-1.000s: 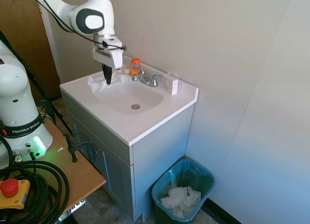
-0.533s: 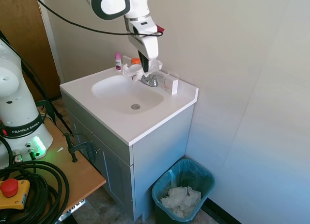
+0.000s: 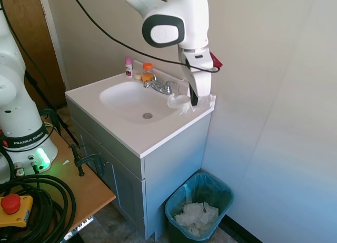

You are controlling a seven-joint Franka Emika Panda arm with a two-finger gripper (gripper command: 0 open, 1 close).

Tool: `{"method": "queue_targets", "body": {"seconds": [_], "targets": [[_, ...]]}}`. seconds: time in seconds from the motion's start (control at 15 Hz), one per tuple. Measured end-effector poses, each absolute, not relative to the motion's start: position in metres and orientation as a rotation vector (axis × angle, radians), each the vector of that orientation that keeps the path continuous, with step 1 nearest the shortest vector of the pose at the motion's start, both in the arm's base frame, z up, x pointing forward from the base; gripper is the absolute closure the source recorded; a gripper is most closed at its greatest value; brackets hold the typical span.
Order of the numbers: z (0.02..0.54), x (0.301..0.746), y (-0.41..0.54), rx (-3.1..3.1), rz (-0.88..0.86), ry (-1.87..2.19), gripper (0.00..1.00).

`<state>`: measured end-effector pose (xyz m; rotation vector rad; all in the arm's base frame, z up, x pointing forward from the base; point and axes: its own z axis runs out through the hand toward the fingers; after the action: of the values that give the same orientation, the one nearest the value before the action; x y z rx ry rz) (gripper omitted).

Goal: Throw the tissue in the trash bin

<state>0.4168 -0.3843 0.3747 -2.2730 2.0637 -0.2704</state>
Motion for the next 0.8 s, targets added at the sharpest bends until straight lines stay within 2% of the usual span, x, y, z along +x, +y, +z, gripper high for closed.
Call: {"method": "queue_targets", "body": {"seconds": [0.4, 0.47, 0.8], "targets": [[0.287, 0.461, -0.426, -2.29, -0.137, 2.14, 1.0], [0.277, 0.465, -0.428, -2.307, -0.105, 2.133, 0.0], [0.25, 0.48, -0.421, -2.37, 0.027, 2.073, 0.0]]}}
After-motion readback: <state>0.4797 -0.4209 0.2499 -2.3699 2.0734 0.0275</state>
